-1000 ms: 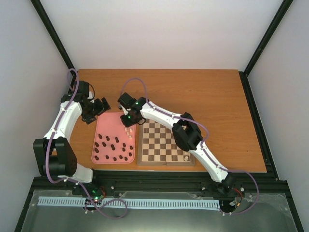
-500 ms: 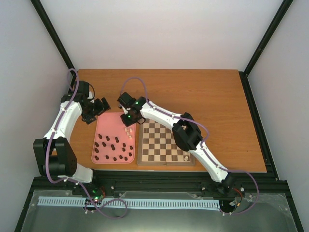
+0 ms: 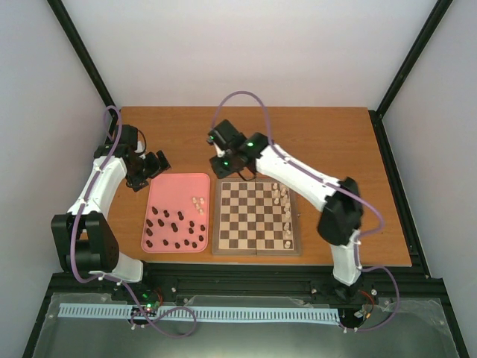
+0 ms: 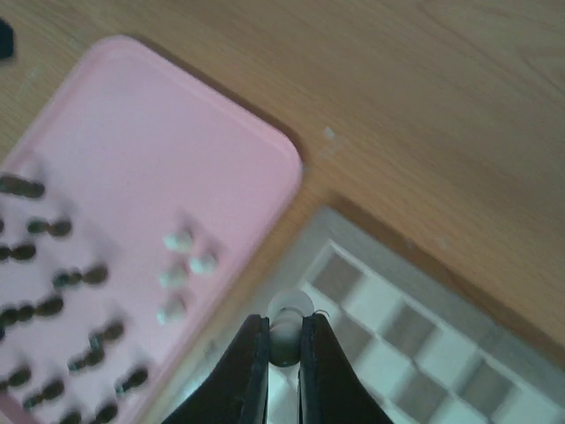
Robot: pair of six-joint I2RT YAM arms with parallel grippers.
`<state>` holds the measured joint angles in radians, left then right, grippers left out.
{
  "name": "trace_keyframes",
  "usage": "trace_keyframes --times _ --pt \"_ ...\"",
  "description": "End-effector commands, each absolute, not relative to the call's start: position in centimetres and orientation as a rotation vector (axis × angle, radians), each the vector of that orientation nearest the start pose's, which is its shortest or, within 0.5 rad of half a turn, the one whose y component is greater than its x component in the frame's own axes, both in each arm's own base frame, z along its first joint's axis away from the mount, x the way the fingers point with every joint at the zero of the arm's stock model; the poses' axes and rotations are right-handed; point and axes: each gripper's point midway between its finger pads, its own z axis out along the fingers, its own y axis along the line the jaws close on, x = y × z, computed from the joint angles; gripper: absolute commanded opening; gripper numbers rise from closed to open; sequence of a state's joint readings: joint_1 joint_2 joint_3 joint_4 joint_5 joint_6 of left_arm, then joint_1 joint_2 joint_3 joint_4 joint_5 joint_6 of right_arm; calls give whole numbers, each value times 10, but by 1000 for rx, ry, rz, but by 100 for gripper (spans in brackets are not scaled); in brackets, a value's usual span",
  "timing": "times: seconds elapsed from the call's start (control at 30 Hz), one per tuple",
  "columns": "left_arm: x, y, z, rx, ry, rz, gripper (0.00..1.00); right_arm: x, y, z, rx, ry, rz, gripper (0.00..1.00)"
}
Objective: Set up the chess pieces on the board
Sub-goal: Pick up the chess piece from the storage box, then place the chess piece on the chessboard.
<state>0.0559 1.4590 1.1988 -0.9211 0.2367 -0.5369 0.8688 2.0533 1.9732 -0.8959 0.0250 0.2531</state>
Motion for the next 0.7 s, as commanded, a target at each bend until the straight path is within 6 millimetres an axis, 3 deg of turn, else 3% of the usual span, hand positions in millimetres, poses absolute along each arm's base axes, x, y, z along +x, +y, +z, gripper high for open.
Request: trace_keyframes --times 0.0,0.13,0.3,0.67 --pt "340 -23 160 -705 2652 -463 100 316 333 173 -699 2597 270 3" --pt "341 -23 160 -703 2651 -463 100 284 287 157 -626 2689 241 3" --pt "341 -22 158 -712 2656 -450 100 254 252 132 -541 2781 239 3" --pt "339 -20 156 -722 2658 -439 100 256 220 94 -420 2852 208 3"
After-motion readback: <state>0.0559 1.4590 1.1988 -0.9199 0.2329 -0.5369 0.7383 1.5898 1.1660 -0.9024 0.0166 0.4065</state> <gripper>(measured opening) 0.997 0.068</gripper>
